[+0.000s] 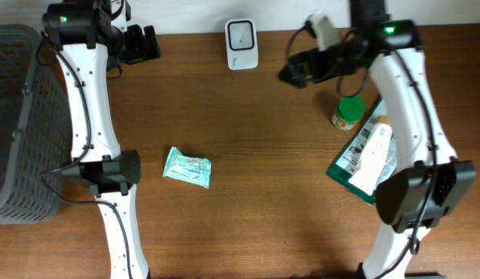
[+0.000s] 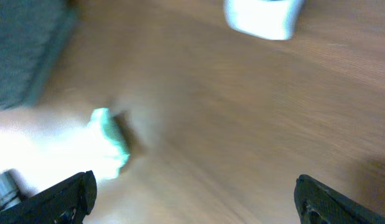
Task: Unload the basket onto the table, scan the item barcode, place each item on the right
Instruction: 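Reach the right gripper to the mint tissue pack and grasp it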
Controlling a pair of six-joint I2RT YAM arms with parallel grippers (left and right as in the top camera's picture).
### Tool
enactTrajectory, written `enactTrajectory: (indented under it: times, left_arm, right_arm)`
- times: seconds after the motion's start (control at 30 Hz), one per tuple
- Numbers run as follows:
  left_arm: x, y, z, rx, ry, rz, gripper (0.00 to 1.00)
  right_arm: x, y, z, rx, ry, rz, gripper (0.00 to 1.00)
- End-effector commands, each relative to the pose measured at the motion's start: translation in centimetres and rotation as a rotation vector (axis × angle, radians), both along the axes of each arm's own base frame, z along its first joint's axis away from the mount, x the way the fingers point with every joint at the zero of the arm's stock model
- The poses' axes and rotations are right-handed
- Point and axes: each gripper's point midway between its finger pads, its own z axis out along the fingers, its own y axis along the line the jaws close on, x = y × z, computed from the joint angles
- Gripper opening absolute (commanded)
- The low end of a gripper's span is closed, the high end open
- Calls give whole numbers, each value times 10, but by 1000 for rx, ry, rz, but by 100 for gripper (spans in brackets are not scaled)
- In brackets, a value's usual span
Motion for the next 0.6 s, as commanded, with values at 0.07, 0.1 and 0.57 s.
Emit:
enactTrajectory:
  times: [0.07,0.1,0.57]
  left_arm:
    - [-1,3,8,11,-22,-2,99]
    - [-1,3,8,11,-22,-3,99]
    - [-1,3,8,11,-22,-3,99]
  right_arm:
    - [-42,96,-39,39,195,142,98]
    - [-48,106,-49,17,224,150,97]
    - [-114,202,-168,-173,456,259,84]
